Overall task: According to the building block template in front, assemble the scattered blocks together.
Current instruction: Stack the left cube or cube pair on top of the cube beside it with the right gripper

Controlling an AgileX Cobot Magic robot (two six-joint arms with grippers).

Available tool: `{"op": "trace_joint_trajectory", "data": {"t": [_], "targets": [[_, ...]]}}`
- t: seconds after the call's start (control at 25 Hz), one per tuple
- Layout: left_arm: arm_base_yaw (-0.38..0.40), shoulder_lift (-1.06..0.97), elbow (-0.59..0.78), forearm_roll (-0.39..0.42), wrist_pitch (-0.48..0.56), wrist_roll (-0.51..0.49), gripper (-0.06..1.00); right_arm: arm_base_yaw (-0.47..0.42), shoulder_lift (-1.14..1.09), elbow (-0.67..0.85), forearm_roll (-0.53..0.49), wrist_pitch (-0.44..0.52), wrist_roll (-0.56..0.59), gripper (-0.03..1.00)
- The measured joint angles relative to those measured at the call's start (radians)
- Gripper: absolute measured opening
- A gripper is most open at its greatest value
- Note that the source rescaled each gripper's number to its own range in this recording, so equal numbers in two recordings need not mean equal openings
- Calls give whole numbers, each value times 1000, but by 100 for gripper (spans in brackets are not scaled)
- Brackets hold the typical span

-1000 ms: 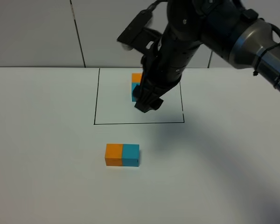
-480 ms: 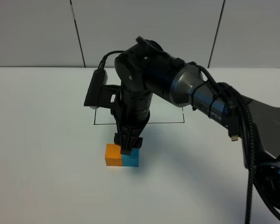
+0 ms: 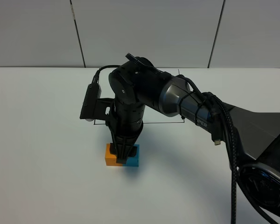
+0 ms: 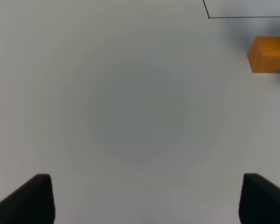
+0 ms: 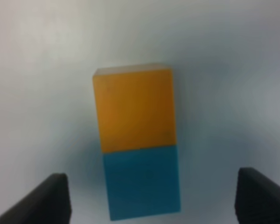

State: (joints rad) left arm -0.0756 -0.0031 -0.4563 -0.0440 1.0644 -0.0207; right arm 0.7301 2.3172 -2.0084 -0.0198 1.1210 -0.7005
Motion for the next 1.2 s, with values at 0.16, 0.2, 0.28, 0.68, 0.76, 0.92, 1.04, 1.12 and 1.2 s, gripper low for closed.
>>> {"op": "trace_joint_trajectory", "data": {"t": [0.16,0.2,0.28,0.68,0.76,0.92,1.04,1.12,1.2], "targets": [[0,0,0,0,0,0,97,0,20,0,1,-10,0,91],[0,0,0,0,0,0,97,0,29,0,1,-14,0,91],[0,0,0,0,0,0,97,0,43,0,2,-23,-1,90],[0,0,0,0,0,0,97,0,104,-60,29,-25,5,90],[0,0,0,0,0,0,97,0,117,-61,29,-23,16,90],[0,0,0,0,0,0,97,0,127,-61,25,-21,32,89],[0,0,0,0,0,0,97,0,134,-61,13,-21,37,88],[0,0,0,0,0,0,97,0,139,-61,1,-22,44,88],[0,0,0,0,0,0,97,0,142,-61,-2,-24,51,87]]}}
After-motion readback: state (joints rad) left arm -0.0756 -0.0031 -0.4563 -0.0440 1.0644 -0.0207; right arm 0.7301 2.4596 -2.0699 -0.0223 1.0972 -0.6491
